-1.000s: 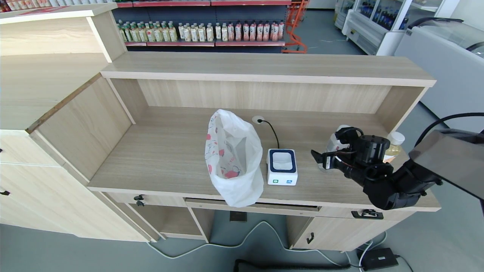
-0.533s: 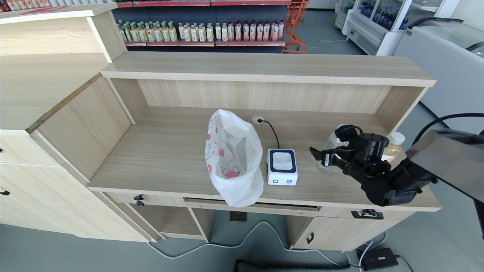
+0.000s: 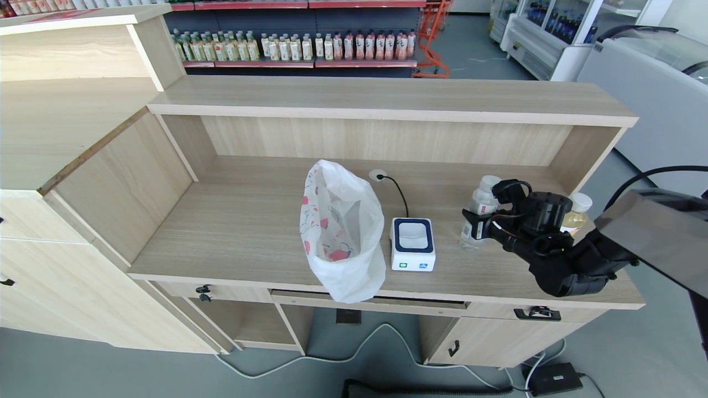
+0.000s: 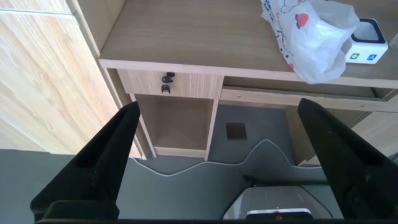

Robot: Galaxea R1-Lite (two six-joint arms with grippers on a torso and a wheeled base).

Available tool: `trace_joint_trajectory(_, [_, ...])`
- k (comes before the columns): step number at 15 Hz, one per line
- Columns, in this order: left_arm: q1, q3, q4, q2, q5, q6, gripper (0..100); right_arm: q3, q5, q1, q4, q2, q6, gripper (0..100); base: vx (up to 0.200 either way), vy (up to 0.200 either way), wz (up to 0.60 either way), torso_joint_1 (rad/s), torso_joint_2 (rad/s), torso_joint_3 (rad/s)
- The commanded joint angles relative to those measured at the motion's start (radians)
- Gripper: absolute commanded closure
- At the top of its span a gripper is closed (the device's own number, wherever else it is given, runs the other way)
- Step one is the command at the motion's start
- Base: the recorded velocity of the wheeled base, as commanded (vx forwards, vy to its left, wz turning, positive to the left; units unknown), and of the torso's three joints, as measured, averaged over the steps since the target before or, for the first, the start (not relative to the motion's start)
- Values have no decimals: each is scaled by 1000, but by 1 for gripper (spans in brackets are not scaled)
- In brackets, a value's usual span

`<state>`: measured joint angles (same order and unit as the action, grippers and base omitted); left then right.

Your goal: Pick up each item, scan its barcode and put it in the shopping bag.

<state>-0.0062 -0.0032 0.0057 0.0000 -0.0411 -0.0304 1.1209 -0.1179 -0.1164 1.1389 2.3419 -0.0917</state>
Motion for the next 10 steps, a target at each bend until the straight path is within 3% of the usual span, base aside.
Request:
trace_joint_trajectory(1, [0,0,0,0,0,0,0,-1,0,7,-1,-1,-11,100,0,0,0,0,0,0])
trace_joint_trajectory(10, [0,0,0,0,0,0,0,-47,7,20,-1,-19,-65,100,0,0,0,0,0,0])
